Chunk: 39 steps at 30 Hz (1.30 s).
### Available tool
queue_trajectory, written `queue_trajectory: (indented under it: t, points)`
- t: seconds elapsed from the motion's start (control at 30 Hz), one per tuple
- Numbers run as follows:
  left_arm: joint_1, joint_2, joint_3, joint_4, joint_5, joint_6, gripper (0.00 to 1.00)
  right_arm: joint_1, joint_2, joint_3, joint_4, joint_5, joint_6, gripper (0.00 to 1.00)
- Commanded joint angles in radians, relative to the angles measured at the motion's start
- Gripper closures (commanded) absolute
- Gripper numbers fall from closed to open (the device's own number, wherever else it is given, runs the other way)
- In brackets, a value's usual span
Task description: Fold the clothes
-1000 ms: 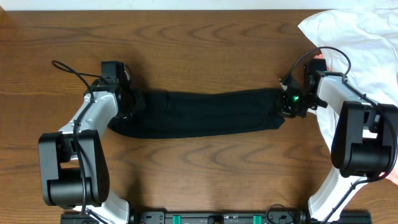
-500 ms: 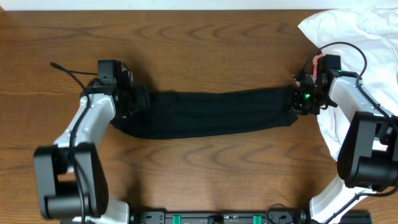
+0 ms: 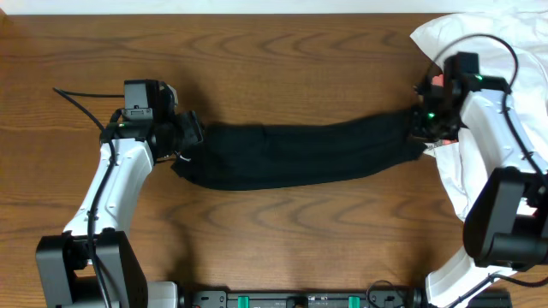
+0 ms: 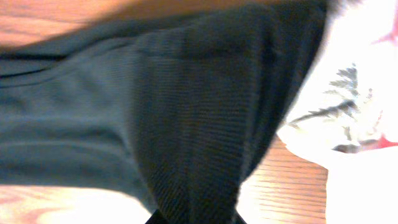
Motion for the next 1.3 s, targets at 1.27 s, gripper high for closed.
queue_trajectory:
  t: [1.27]
  points:
    - [0.002,-0.009,0.011,-0.018,0.012,0.013,0.35,0.580,0.064,-0.012,0.148,0.005,0.156,0.96]
